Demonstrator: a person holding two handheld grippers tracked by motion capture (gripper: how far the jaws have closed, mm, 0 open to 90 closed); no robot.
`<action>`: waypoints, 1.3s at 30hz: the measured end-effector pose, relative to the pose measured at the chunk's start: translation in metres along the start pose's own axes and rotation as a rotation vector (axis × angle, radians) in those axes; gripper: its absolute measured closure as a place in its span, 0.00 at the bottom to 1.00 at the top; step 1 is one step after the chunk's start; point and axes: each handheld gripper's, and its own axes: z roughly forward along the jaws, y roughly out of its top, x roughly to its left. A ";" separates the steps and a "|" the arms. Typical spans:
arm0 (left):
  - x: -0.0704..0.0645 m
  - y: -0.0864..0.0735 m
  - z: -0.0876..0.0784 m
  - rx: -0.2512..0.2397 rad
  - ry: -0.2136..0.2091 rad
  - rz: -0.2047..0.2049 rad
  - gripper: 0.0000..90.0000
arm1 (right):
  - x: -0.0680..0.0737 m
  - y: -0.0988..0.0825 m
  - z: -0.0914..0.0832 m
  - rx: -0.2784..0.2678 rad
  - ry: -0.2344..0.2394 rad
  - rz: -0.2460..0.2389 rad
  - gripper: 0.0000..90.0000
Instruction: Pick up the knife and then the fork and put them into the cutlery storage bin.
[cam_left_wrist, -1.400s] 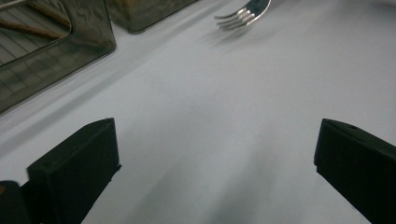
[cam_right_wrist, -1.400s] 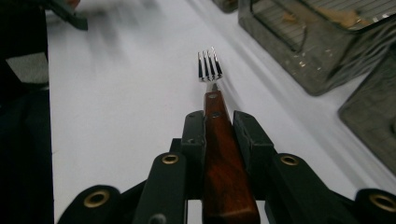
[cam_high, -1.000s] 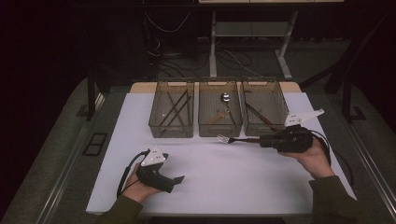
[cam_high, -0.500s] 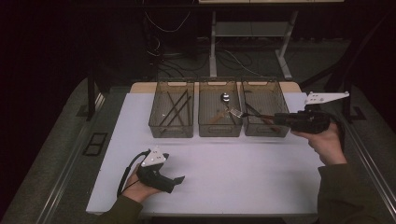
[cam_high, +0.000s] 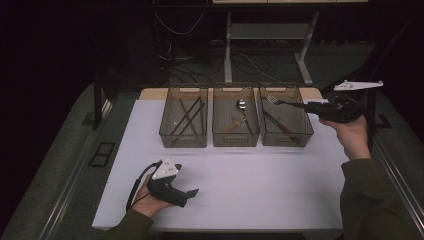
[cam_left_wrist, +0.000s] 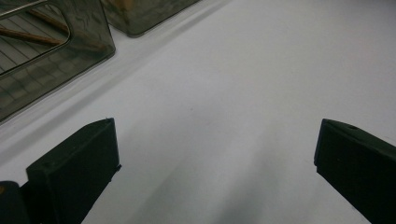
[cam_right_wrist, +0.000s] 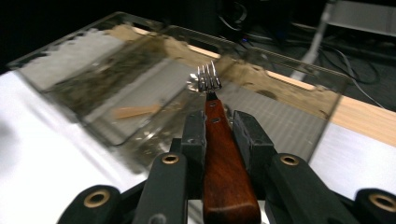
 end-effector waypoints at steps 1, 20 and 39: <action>0.000 0.000 0.000 -0.001 -0.001 0.000 0.00 | -0.003 0.000 0.005 0.005 -0.020 0.005 0.84; -0.002 0.000 0.001 0.007 -0.004 0.017 0.00 | -0.019 -0.011 0.091 0.122 -0.149 0.113 0.84; -0.001 0.000 0.001 0.009 -0.007 0.020 0.00 | -0.023 -0.016 0.095 0.136 -0.171 0.137 0.54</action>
